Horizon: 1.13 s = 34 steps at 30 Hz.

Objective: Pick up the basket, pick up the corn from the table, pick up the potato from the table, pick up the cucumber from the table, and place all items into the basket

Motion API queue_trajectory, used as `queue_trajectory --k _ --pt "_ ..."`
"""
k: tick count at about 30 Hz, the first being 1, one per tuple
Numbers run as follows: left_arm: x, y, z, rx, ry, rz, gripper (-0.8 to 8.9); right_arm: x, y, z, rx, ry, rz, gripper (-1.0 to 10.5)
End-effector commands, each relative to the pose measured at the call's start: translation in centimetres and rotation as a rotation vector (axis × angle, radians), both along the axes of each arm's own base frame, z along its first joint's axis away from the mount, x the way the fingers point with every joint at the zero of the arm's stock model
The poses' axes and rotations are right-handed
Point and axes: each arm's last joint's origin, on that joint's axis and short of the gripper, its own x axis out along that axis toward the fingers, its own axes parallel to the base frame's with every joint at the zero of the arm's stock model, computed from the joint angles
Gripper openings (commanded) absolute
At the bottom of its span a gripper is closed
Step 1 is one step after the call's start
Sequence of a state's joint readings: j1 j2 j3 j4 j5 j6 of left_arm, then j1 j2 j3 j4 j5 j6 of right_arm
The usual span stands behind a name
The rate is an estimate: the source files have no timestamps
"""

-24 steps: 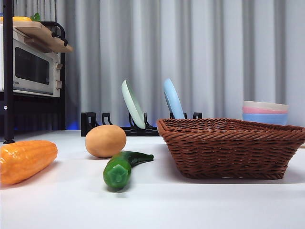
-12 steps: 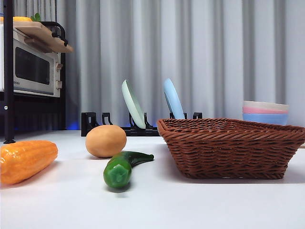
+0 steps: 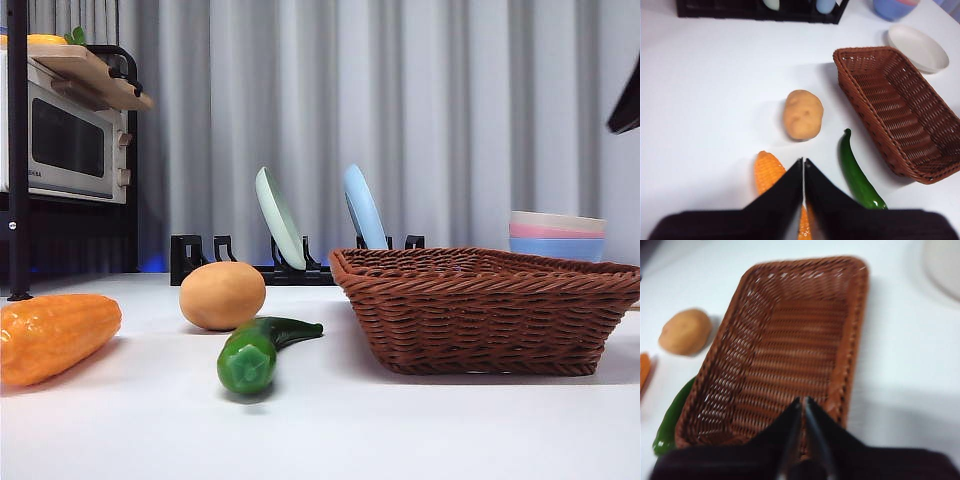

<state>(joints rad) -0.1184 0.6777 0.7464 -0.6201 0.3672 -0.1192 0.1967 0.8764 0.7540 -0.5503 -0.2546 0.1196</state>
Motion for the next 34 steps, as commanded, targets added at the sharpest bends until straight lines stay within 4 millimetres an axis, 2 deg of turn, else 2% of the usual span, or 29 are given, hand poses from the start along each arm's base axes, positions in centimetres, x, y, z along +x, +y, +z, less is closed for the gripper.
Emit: queue_trajectory --k 1,3,4,11,17,22,24,29,30,32,34 --pt "0.6 -0.1 0.0 -0.001 0.010 -0.034 2.12 0.6 0.2 -0.1 -0.021 0.009 0.027 3.4" --pt "0.9 -0.2 -0.2 -0.002 0.026 -0.033 3.43 1.0 0.2 -0.3 -0.024 0.023 0.026 4.3" --pt "1.1 -0.2 -0.3 0.000 0.037 -0.032 3.72 1.2 0.3 -0.3 -0.026 0.029 0.026 4.4" --pt "1.6 -0.3 -0.7 0.003 0.062 -0.031 3.77 3.4 0.4 -0.1 -0.046 0.063 0.015 4.4" --pt "1.8 -0.3 -0.7 0.003 0.066 -0.031 3.77 7.9 0.6 -0.6 -0.061 0.146 -0.004 4.4" --pt "1.8 -0.3 -0.8 0.003 0.069 -0.031 3.77 11.6 0.6 -2.5 -0.070 0.242 -0.017 4.2" --pt "1.8 -0.3 -0.8 0.003 0.069 -0.031 3.77 12.6 0.6 -3.5 -0.074 0.280 -0.019 3.7" --pt "1.8 -0.3 -0.8 0.003 0.069 -0.032 3.77 14.2 0.9 -6.4 -0.025 0.387 0.029 3.5" --pt "1.8 -0.3 -0.8 0.003 0.069 -0.032 3.77 14.3 1.0 -6.8 -0.021 0.404 0.034 3.2" --pt "1.8 -0.3 -0.8 0.003 0.069 -0.031 3.77 14.6 1.0 -7.8 -0.014 0.438 0.042 1.8" --pt "1.8 -0.3 -0.8 0.003 0.069 -0.031 3.77 14.7 1.0 -7.8 -0.016 0.433 0.039 0.1"
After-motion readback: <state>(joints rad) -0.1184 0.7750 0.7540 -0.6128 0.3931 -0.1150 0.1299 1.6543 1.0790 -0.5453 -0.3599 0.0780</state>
